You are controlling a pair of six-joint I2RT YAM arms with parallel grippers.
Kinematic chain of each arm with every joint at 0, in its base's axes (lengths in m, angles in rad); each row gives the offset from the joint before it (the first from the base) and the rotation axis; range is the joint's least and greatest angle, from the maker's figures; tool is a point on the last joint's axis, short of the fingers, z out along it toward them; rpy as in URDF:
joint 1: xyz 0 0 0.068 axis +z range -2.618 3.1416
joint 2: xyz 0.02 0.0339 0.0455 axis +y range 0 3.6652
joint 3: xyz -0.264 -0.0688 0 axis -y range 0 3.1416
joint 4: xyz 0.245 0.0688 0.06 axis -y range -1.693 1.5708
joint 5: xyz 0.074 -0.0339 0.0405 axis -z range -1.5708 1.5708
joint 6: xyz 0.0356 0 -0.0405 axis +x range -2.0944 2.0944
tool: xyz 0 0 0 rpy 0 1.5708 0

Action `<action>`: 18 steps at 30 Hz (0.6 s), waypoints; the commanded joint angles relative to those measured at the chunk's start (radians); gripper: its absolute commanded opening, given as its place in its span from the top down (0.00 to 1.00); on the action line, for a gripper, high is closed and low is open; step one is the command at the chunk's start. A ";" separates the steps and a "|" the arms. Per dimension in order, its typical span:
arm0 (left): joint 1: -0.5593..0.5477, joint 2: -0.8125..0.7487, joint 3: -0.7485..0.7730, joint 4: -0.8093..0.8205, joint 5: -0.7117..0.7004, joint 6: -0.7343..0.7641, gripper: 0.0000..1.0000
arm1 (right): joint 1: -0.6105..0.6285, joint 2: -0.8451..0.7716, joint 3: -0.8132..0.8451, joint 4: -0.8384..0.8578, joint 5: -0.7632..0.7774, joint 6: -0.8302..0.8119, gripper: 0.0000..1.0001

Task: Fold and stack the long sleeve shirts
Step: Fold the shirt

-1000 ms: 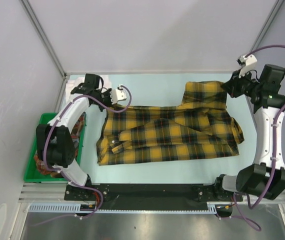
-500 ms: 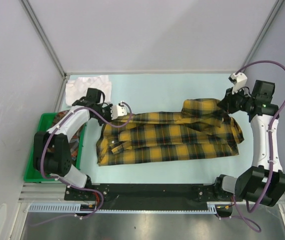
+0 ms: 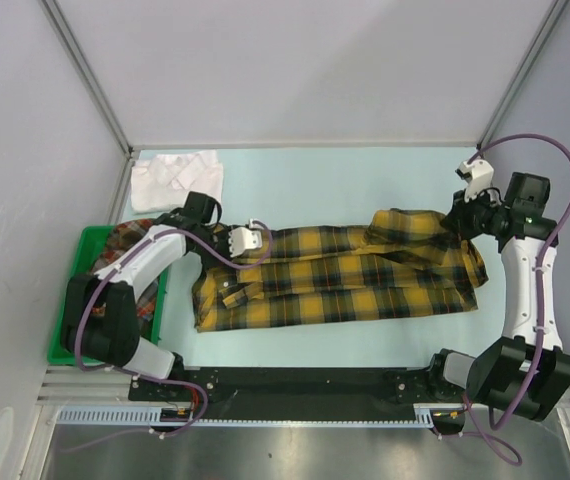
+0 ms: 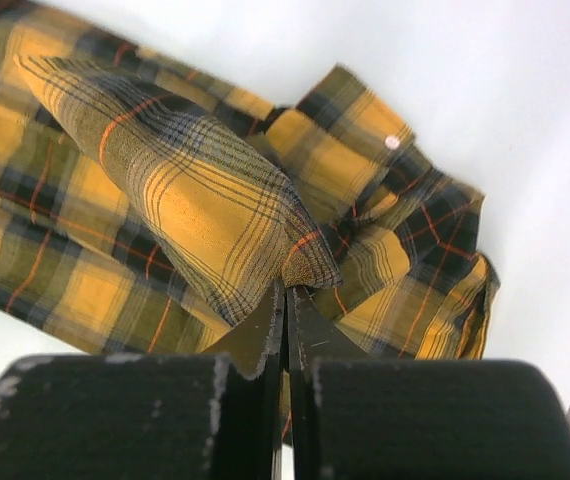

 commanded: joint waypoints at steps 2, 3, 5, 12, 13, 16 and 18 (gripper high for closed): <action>0.040 0.053 0.083 -0.145 0.061 -0.049 0.68 | -0.005 0.030 -0.032 -0.027 0.038 -0.075 1.00; 0.076 0.065 0.126 -0.177 0.097 -0.064 0.66 | -0.005 0.034 -0.033 -0.029 0.040 -0.080 1.00; 0.115 0.117 0.263 -0.223 0.169 -0.128 0.62 | -0.005 0.053 -0.035 -0.023 0.041 -0.081 1.00; 0.196 0.361 0.614 -0.211 0.169 -0.320 0.55 | 0.006 0.119 -0.035 -0.010 0.086 -0.098 1.00; 0.196 0.389 0.657 -0.222 0.175 -0.326 0.55 | 0.007 0.125 -0.033 -0.010 0.087 -0.098 1.00; 0.192 0.490 0.741 -0.249 0.175 -0.352 0.52 | 0.010 0.140 -0.030 -0.004 0.086 -0.086 1.00; 0.192 0.554 0.772 -0.272 0.197 -0.360 0.51 | 0.017 0.140 -0.033 0.005 0.087 -0.080 1.00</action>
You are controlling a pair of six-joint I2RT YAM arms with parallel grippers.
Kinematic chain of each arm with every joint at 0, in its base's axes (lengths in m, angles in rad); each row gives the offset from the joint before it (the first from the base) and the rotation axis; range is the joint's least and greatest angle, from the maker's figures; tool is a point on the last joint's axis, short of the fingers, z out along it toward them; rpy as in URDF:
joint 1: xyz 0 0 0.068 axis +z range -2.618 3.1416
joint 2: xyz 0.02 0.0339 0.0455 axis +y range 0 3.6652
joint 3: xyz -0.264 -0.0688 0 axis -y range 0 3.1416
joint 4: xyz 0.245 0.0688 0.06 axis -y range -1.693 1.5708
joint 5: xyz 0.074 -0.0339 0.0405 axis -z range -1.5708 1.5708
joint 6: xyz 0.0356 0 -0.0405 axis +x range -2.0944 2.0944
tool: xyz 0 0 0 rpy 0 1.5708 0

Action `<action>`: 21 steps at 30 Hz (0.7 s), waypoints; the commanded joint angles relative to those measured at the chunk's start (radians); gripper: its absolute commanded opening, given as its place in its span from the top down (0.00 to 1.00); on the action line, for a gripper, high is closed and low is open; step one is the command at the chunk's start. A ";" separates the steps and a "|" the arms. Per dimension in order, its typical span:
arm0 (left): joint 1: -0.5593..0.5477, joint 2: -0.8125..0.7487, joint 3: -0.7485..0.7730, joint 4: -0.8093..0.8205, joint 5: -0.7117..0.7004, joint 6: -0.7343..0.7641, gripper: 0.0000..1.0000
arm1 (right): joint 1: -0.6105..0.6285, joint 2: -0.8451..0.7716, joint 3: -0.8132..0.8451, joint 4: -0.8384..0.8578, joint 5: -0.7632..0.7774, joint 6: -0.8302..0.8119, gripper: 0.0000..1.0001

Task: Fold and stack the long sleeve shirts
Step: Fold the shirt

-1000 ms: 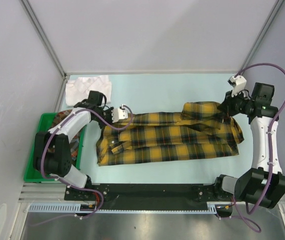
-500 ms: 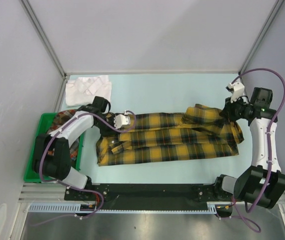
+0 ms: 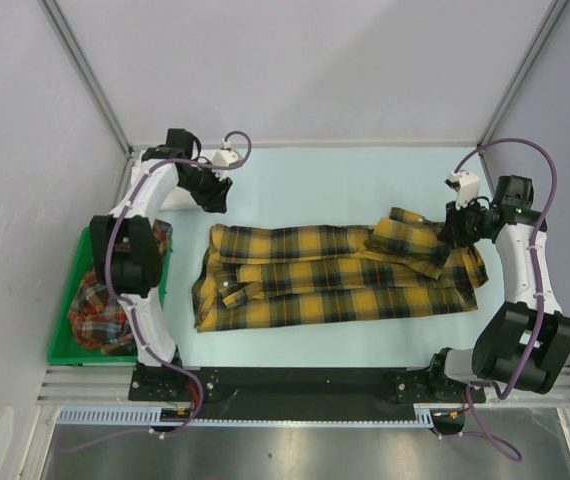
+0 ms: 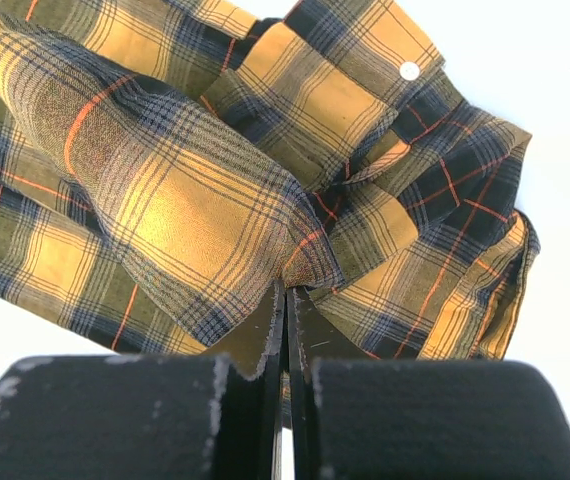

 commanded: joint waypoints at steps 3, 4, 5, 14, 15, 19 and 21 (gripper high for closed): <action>-0.011 0.163 0.107 -0.107 0.070 -0.064 0.50 | 0.018 0.003 0.011 0.041 0.015 0.004 1.00; -0.010 0.179 0.115 -0.119 0.065 -0.049 0.51 | 0.018 0.003 0.012 0.041 0.015 0.006 1.00; -0.011 0.191 0.117 -0.127 0.051 -0.038 0.52 | 0.021 0.003 0.014 0.043 0.015 0.011 1.00; -0.001 0.199 -0.001 -0.164 -0.139 0.094 0.95 | 0.046 -0.028 0.052 0.032 -0.027 0.034 1.00; -0.001 0.190 -0.012 -0.156 -0.151 0.094 0.97 | 0.053 -0.032 0.051 0.029 -0.027 0.031 1.00; 0.003 0.131 -0.055 -0.109 -0.182 0.076 0.89 | 0.095 -0.055 0.032 0.006 -0.033 -0.008 1.00; 0.009 0.087 -0.071 -0.053 -0.185 0.051 0.68 | 0.133 -0.067 0.008 0.008 -0.030 -0.020 1.00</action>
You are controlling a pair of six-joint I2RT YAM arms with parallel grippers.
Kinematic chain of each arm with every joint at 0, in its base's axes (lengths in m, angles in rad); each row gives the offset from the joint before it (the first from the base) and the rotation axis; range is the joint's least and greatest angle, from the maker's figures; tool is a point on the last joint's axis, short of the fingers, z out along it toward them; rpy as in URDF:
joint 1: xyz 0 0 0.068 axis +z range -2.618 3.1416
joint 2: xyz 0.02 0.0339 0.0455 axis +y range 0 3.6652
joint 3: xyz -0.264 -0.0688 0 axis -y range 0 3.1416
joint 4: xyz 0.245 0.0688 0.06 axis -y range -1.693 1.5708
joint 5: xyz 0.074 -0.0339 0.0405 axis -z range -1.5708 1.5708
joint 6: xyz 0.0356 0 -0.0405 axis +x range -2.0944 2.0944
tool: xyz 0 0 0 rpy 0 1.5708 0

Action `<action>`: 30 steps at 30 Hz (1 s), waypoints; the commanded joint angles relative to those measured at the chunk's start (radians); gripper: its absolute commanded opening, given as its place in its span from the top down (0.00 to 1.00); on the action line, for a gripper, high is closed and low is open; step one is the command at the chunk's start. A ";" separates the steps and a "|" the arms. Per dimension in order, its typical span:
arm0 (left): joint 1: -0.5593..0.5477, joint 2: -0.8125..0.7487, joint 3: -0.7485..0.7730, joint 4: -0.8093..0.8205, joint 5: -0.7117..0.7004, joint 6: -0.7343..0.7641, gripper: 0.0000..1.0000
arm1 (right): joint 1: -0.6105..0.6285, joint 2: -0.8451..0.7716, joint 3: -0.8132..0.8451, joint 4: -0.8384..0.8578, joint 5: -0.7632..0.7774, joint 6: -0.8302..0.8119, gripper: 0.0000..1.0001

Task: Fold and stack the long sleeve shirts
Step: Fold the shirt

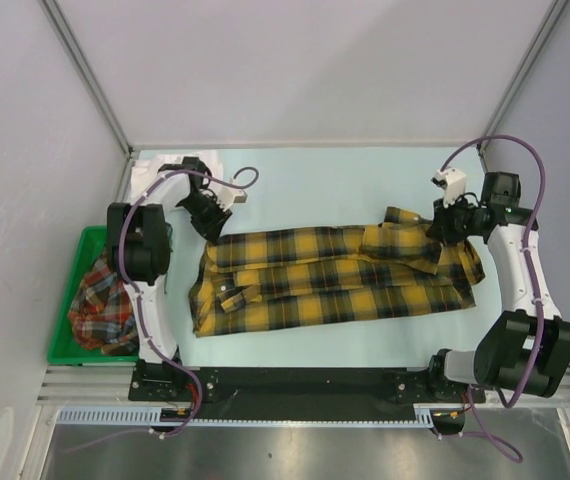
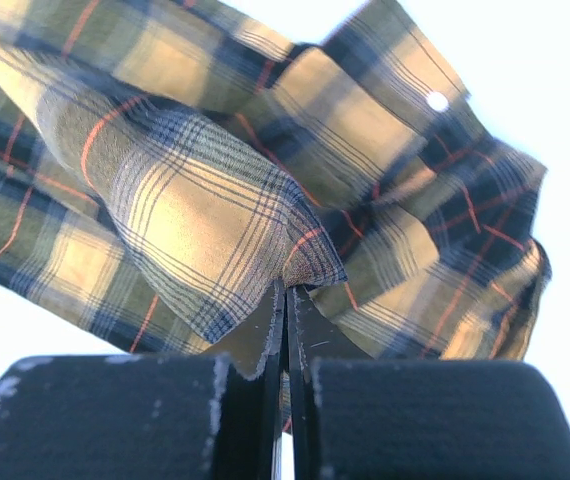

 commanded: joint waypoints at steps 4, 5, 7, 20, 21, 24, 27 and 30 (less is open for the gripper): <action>0.045 -0.204 0.009 0.135 0.067 -0.097 0.52 | 0.162 -0.074 -0.059 0.014 -0.027 -0.027 1.00; 0.046 -0.228 0.018 0.146 0.108 -0.108 0.50 | 0.187 -0.077 -0.074 0.020 -0.025 -0.020 1.00; 0.046 -0.251 0.040 0.144 0.153 -0.116 0.46 | 0.274 -0.079 -0.123 0.018 -0.024 -0.028 1.00; 0.042 -0.423 -0.067 0.210 0.239 -0.108 0.40 | 0.162 -0.001 0.033 -0.091 -0.097 -0.053 0.26; 0.039 -0.432 -0.089 0.218 0.234 -0.103 0.39 | 0.141 0.056 0.050 -0.081 -0.106 -0.031 0.25; 0.034 -0.458 -0.107 0.250 0.228 -0.102 0.39 | 0.084 0.136 0.104 -0.028 -0.119 0.062 0.24; 0.026 -0.483 -0.110 0.287 0.210 -0.105 0.38 | 0.075 0.223 0.133 0.055 -0.082 0.153 0.26; 0.020 -0.512 -0.113 0.345 0.181 -0.123 0.31 | 0.075 0.312 0.140 0.167 -0.028 0.251 0.28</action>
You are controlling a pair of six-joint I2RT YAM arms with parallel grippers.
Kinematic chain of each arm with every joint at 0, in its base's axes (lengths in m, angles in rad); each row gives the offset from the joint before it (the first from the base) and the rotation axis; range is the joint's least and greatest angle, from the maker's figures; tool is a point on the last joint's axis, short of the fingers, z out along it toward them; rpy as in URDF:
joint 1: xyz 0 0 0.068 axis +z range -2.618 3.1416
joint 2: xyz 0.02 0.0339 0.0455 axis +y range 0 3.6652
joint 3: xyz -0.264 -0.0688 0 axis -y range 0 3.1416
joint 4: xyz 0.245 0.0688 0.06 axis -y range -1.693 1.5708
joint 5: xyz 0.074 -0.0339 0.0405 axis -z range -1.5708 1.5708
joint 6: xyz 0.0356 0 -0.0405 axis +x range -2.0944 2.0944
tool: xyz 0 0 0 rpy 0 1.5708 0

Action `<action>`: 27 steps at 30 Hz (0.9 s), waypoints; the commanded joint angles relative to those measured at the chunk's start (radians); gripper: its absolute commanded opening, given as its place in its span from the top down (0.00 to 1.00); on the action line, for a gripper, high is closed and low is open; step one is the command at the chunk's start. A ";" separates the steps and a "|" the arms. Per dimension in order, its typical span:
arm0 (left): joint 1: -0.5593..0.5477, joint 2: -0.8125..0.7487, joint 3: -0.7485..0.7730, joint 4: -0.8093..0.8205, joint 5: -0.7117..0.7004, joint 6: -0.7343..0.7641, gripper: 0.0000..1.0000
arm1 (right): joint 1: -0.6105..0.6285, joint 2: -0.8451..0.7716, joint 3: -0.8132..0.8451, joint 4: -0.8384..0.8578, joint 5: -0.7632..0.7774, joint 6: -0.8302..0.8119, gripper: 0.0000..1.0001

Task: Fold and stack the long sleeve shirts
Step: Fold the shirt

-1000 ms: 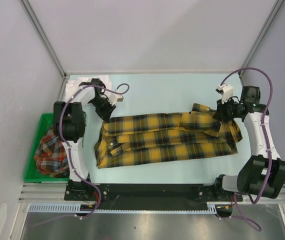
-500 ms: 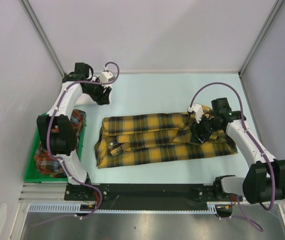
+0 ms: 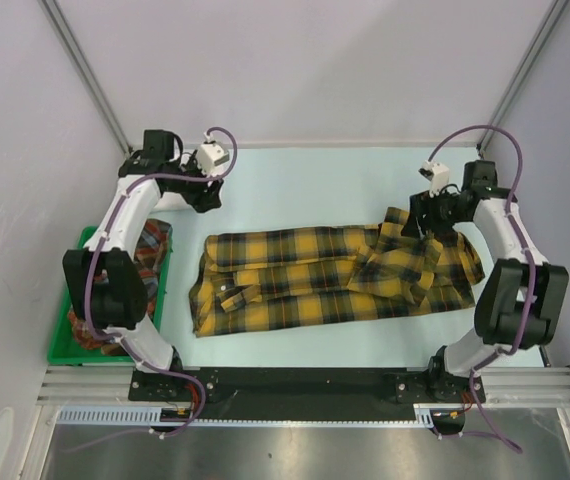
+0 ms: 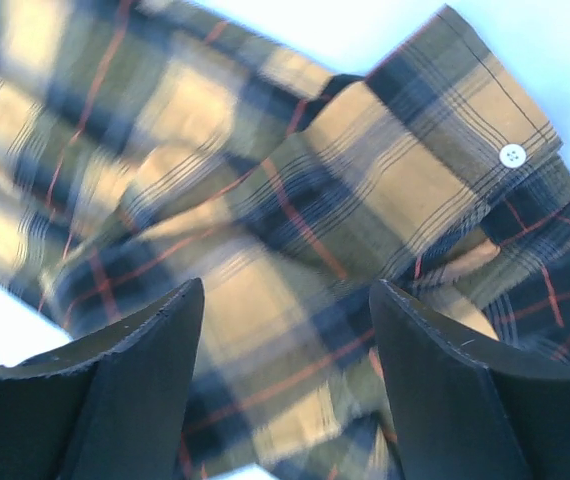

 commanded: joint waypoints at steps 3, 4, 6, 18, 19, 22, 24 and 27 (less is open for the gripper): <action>-0.014 -0.158 -0.049 0.246 -0.069 -0.095 0.29 | -0.006 0.188 0.080 0.196 0.105 0.223 0.31; -0.014 -0.181 -0.066 0.328 -0.075 -0.108 0.27 | -0.015 0.213 0.091 0.202 0.132 0.237 0.31; -0.014 -0.236 -0.116 0.411 -0.083 -0.162 0.01 | -0.027 0.271 0.106 0.228 0.137 0.263 0.32; -0.039 -0.143 0.020 0.317 -0.123 -0.268 0.01 | -0.045 0.437 0.169 0.259 0.149 0.302 0.35; -0.039 -0.141 0.026 0.317 -0.120 -0.267 0.01 | -0.045 0.440 0.172 0.255 0.127 0.302 0.37; -0.037 -0.143 0.022 0.318 -0.075 -0.251 0.01 | -0.050 0.433 0.188 0.242 0.058 0.290 0.68; -0.039 -0.140 0.020 0.318 -0.055 -0.250 0.01 | -0.056 0.407 0.186 0.236 0.021 0.274 0.87; -0.039 -0.138 0.019 0.311 0.038 -0.242 0.01 | -0.056 0.335 0.186 0.216 -0.065 0.242 1.00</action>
